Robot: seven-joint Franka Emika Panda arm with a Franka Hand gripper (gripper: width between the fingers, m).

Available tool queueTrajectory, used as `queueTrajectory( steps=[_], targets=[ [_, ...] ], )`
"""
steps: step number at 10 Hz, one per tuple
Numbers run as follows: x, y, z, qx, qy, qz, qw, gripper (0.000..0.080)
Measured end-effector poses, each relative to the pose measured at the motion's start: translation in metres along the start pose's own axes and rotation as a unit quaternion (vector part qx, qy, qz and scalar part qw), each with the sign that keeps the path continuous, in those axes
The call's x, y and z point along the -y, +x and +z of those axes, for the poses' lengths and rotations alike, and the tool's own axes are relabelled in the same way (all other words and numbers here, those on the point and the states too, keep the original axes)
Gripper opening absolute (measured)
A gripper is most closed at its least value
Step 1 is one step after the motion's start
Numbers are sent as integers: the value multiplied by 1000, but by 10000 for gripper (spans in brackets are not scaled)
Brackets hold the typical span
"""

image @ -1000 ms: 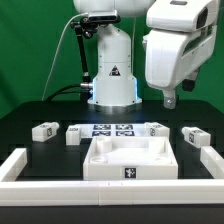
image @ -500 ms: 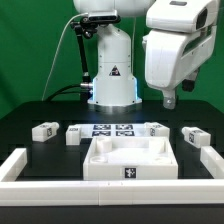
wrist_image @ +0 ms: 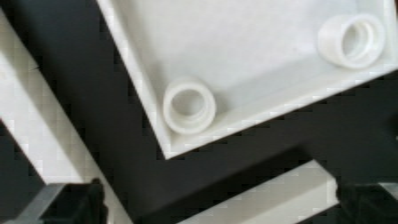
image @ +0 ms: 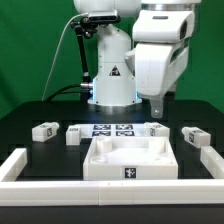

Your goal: Assemble one leg

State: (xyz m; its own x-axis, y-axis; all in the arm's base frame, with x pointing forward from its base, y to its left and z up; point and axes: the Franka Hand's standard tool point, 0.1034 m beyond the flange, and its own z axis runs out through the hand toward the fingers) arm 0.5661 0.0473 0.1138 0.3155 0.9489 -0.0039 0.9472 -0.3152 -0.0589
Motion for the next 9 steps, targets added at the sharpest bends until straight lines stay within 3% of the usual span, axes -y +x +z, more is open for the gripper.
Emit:
queueTrajectory(
  steps=[2,3,6,9],
  targets=[
    [5,-16,16,-15,-37,-59,997,649],
    [6,-15,16,-13,-30,-48,998,649],
    [5,-16,16,-13,-30,-47,998,649],
    [18,-39,34,-7,-26,-193,981,649]
  ],
)
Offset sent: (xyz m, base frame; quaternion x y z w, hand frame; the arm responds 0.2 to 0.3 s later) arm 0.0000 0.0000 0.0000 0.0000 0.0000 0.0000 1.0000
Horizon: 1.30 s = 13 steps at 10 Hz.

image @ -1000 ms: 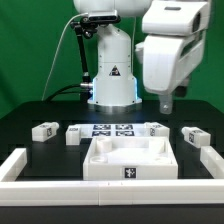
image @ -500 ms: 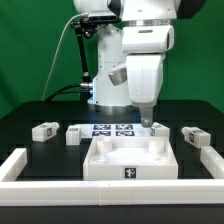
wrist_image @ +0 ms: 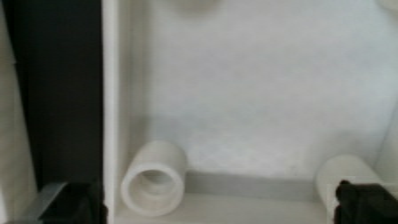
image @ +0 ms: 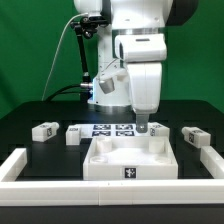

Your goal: Assemble one leg

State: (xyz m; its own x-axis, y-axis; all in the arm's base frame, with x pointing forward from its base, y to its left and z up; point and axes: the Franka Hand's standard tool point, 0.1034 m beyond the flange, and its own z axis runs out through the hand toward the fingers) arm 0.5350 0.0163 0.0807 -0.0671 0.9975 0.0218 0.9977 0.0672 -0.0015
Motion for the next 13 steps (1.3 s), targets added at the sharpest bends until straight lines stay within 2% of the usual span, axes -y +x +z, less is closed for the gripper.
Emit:
queueTrajectory(
  steps=[2,6,7,8,11,13],
  targets=[
    [16,-3,11,-1,14,-22,1000,649],
    [15,-3,11,-1,14,-19,1000,649],
    [18,-3,12,0,18,-9,1000,649],
    [29,-6,16,-1,17,-11,1000,649],
    [71,-13,43,-6,41,1,999,649],
    [81,-13,57,-10,53,7,999,649]
  ],
)
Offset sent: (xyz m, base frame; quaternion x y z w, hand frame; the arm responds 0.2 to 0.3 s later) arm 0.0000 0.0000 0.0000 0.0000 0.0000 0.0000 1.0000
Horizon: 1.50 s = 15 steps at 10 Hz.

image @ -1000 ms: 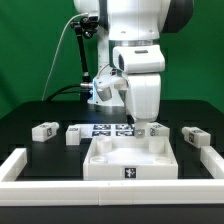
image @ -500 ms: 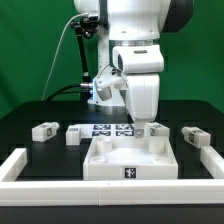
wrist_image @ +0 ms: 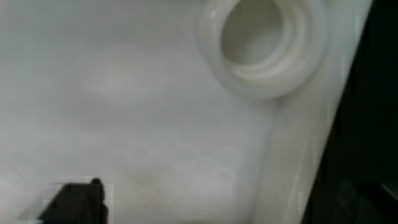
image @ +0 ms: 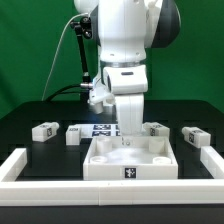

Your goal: Assemble one leg

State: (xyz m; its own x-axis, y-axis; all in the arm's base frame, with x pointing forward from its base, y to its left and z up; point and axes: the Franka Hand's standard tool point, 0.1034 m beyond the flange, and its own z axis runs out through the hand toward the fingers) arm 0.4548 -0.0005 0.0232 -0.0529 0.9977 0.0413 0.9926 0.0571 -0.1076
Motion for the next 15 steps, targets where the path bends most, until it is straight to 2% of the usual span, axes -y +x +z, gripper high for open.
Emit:
queueTrajectory(
  steps=[2,3,4,5,6,7,8,9,15],
  targets=[
    [5,-2,14,-4,8,4,1000,649],
    [3,-3,14,-4,3,5,1000,649],
    [3,-3,14,-4,3,5,1000,536],
    [3,-3,15,-4,3,5,1000,536],
    [3,-3,15,-4,3,5,1000,401],
    [3,-3,15,-4,3,5,1000,216],
    [4,-3,15,-4,4,5,1000,216],
    [3,-3,14,-4,2,6,1000,88],
    [-1,-4,12,-4,-6,6,1000,65]
  ],
)
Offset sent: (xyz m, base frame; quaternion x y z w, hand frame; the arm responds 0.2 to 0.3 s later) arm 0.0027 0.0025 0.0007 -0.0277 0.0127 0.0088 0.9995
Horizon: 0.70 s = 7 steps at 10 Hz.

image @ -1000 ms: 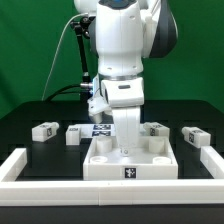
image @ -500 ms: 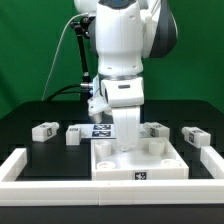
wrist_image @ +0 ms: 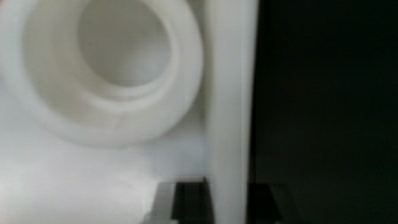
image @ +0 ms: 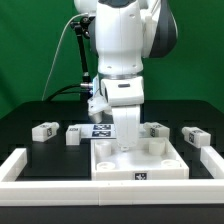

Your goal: Assemble one leg

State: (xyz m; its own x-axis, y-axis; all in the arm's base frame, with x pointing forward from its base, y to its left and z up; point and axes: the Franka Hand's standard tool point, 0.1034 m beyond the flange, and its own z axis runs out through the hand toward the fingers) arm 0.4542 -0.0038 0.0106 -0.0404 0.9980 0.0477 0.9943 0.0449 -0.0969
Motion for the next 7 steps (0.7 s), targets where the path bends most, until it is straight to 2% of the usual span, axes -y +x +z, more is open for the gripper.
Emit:
queueTrajectory(
  steps=[2,4,7],
  targets=[
    [-2,4,0,-1,-1,-3,1000,65],
    [-8,19,1,-5,-5,-6,1000,65],
    [-27,43,1,-13,-14,0,1000,65]
  ],
)
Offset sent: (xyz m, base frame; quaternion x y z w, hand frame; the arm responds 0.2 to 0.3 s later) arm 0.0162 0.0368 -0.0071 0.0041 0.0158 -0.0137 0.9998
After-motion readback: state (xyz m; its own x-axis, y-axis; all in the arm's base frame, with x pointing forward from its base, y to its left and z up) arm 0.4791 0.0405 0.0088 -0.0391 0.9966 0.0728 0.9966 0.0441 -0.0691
